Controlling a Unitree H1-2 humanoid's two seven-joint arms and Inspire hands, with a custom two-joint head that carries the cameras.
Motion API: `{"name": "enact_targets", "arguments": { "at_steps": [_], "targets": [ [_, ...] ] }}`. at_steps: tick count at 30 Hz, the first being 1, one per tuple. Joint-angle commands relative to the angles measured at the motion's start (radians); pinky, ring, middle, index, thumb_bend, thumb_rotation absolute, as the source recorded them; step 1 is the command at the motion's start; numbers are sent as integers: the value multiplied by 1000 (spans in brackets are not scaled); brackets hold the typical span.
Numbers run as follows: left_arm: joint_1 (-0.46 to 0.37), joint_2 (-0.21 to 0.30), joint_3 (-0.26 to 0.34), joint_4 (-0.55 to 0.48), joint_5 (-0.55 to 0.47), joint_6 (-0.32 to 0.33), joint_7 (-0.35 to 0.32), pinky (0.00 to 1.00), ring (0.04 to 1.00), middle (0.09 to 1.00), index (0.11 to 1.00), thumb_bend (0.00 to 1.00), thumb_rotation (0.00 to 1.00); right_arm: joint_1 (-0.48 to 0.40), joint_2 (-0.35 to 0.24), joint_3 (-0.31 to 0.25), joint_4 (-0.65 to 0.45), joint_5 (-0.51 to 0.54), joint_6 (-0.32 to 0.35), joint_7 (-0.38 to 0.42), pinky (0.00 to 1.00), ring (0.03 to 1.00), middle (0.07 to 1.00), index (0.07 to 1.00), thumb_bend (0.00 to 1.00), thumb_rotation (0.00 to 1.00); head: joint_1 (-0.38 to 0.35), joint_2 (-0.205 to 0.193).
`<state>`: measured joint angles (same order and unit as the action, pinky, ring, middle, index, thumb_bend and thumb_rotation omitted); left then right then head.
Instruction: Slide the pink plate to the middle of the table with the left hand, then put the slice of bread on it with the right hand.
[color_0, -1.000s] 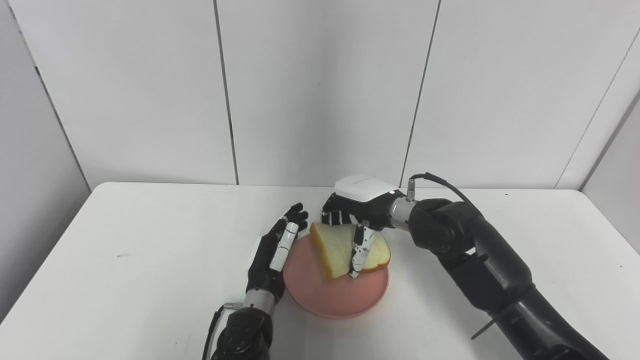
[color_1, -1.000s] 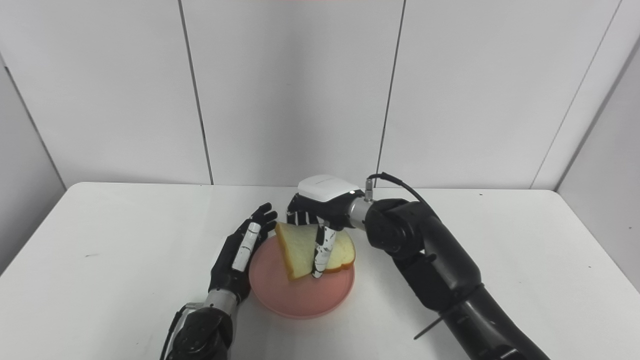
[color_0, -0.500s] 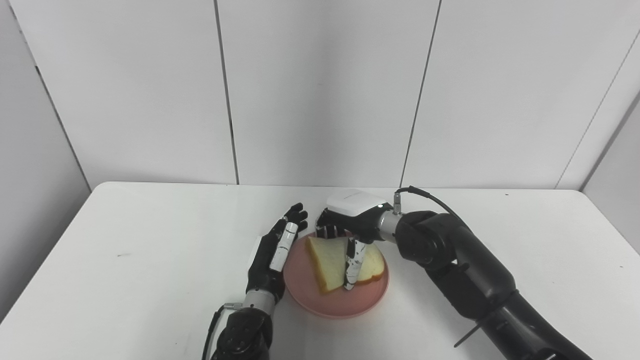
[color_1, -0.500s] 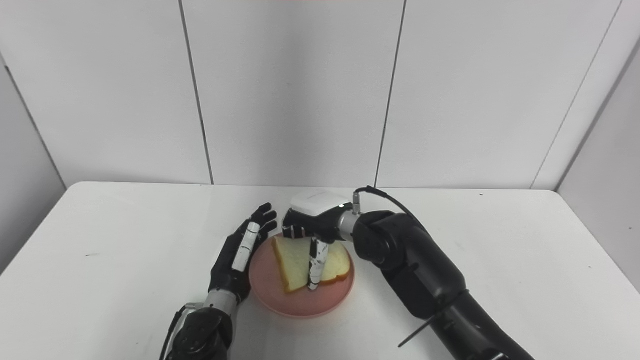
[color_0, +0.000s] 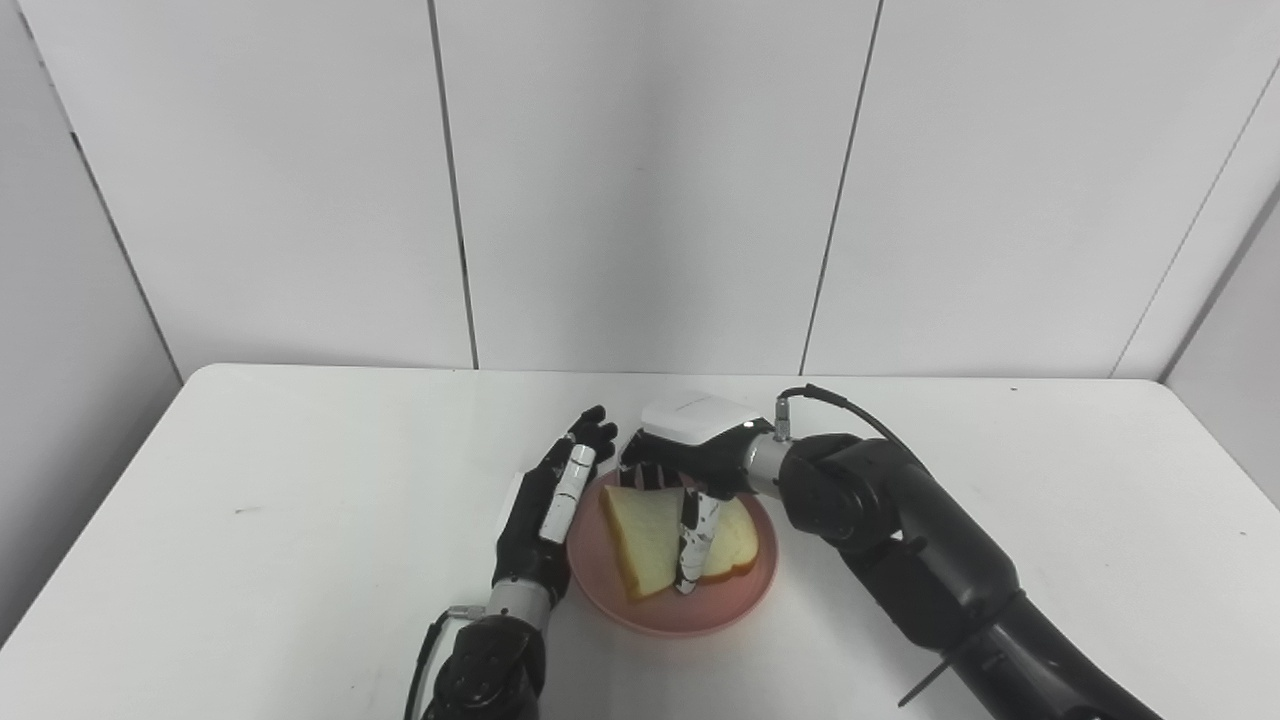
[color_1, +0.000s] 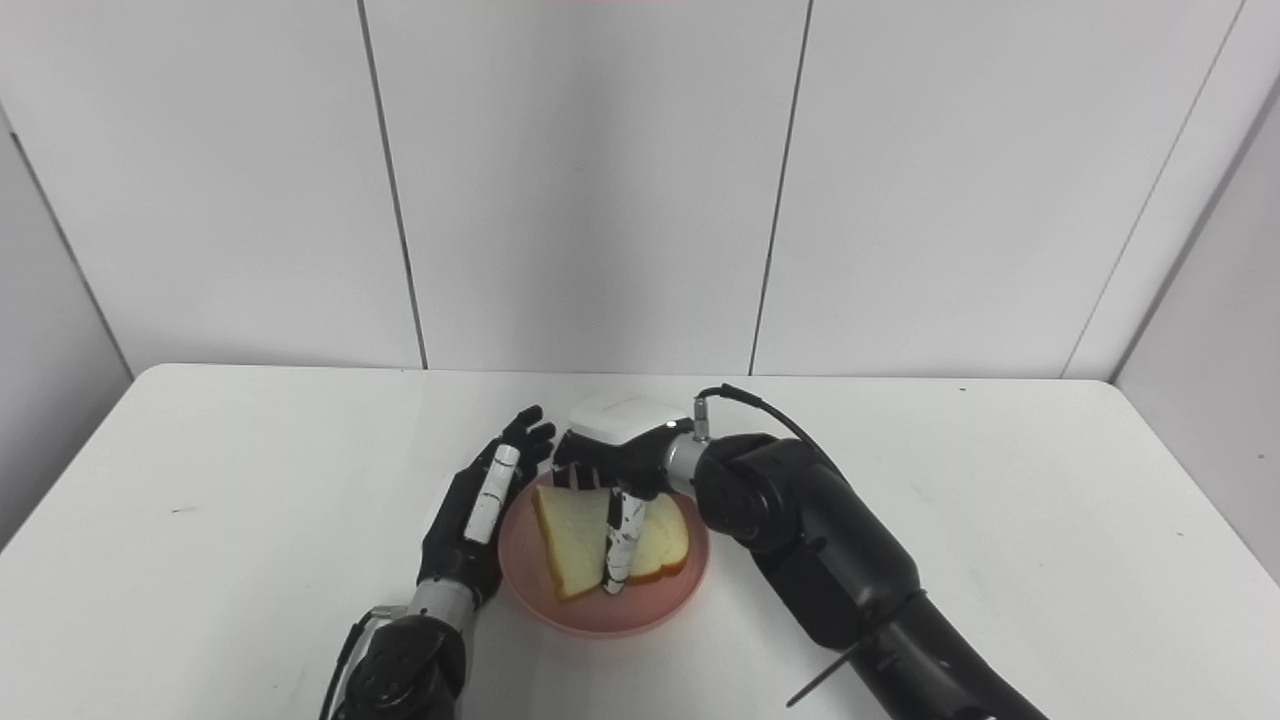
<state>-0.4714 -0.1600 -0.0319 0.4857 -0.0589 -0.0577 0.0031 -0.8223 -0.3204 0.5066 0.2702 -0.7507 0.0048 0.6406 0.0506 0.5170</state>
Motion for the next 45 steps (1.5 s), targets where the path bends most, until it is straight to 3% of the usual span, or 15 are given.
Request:
{"name": "enact_targets", "arguments": {
  "at_steps": [1,3,5,7,12,17,20,26,35,41,45],
  "targets": [
    [19,2,2,26,2,59,3,988,900,875,836,801,815,-34,-5,-6,-18,4,-10,-16,423,497,540,505,524,98,0,1],
    [18,3,3,28,1,55,1,990,900,876,839,801,815,-30,-4,-9,-24,6,-2,-19,474,552,604,498,523,142,-1,1],
    [17,2,4,29,0,54,0,984,899,874,839,798,812,-26,-4,-14,-32,7,6,-20,592,655,679,625,807,267,-1,1],
    [17,2,4,29,1,54,1,975,897,869,839,797,812,-23,-6,-15,-38,1,11,-20,662,727,729,668,898,303,-1,1],
    [12,3,4,39,7,51,7,959,888,853,827,807,807,-21,-11,-18,-42,-3,11,-21,687,769,788,700,992,352,-3,0],
    [13,4,3,39,6,49,5,958,884,855,829,801,806,-21,-14,-28,-43,24,11,-5,766,844,850,754,1000,387,-5,-3],
    [15,6,4,36,7,50,5,960,888,856,826,804,805,-20,-16,-35,-49,35,7,-6,759,872,879,775,1000,388,-5,-3],
    [19,12,3,31,7,49,1,969,895,868,828,800,808,-18,-27,-37,-82,42,-1,-6,691,864,882,782,1000,389,-11,-3],
    [22,9,3,28,8,54,6,969,884,860,819,791,810,0,-74,-55,-243,37,45,62,724,850,859,782,1000,403,-11,1],
    [21,9,7,28,0,54,3,980,887,855,818,781,808,72,-106,-151,-358,121,18,21,686,820,815,774,1000,433,-15,0],
    [18,10,8,32,3,54,3,977,885,848,819,792,813,143,-88,-227,-361,154,-8,-94,705,841,834,801,959,538,-18,-3]
  ]
}}
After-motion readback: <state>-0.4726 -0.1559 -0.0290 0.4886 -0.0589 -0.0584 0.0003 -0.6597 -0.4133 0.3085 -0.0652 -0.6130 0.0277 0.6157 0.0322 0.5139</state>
